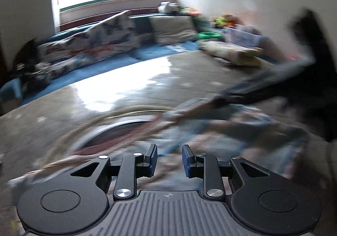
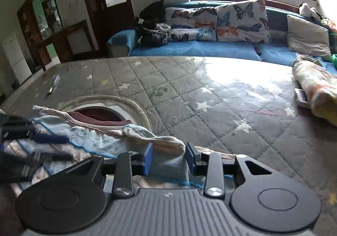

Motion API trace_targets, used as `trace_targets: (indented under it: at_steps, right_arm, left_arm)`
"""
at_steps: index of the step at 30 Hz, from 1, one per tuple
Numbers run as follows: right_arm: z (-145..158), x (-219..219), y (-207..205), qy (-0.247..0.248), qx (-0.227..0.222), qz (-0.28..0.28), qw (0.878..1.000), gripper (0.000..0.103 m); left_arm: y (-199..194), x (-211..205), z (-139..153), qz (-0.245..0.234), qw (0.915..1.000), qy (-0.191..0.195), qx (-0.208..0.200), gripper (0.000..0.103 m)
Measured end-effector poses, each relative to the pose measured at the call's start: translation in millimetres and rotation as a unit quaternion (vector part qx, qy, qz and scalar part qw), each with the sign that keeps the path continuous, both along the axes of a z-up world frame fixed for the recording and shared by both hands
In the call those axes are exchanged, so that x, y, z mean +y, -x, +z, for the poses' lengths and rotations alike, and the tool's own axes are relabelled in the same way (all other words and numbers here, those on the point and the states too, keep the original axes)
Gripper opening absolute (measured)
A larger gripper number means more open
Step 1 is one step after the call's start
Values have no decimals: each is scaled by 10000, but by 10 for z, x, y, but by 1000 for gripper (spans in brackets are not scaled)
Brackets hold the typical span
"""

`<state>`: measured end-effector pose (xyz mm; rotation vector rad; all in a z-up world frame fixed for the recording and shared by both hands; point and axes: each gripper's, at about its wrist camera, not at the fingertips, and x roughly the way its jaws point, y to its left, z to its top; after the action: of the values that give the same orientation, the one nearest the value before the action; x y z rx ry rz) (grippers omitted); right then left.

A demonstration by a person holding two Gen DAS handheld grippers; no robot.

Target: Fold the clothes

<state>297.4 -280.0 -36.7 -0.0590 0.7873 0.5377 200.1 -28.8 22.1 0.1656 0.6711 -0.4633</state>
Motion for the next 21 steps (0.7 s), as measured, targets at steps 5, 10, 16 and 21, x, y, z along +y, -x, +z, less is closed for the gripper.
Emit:
trace_targets:
  at_steps: [5, 10, 16, 21]
  right_arm:
    - [-59, 39, -42, 194, 26, 70, 9998, 27]
    - [-90, -28, -125, 18, 206, 43, 9998, 28]
    - [-12, 27, -72, 172, -142, -147, 9996, 6]
    - [-106, 109, -111, 467, -155, -224, 9985, 8]
  left_arm:
    - [160, -321, -71, -640, 9978, 156, 19, 28]
    - [261, -512, -149, -1022, 9946, 187, 32, 28]
    - [343, -610, -250, -1270, 9917, 143, 129, 28]
    - [360, -620, -275, -1282, 9916, 129, 114, 29]
